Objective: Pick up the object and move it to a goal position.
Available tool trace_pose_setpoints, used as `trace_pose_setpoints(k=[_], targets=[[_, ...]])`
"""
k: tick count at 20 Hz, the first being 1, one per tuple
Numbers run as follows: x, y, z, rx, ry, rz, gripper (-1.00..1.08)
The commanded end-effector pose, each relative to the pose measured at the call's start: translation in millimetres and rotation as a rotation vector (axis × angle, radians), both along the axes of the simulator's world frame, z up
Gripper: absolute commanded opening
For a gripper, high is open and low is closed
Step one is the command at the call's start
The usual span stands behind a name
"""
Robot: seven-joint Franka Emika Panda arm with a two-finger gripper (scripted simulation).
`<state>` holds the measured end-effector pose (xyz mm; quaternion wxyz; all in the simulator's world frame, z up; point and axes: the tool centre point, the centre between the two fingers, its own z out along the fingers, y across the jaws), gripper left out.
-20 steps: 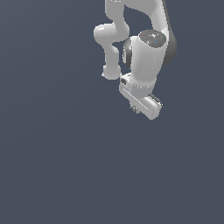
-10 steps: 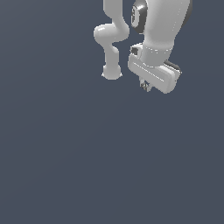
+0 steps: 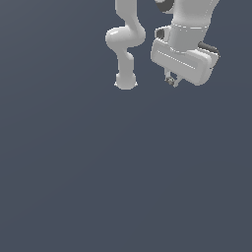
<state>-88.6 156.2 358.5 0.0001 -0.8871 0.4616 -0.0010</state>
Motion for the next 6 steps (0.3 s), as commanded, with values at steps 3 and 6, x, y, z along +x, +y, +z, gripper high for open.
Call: trace_pose_setpoints(k=[3, 6], targets=[[-1.9, 2.5, 5.4, 0.000, 0.002, 0.000, -1.00], [-0.7, 2.2, 3.8, 0.001, 0.002, 0.000, -1.00]])
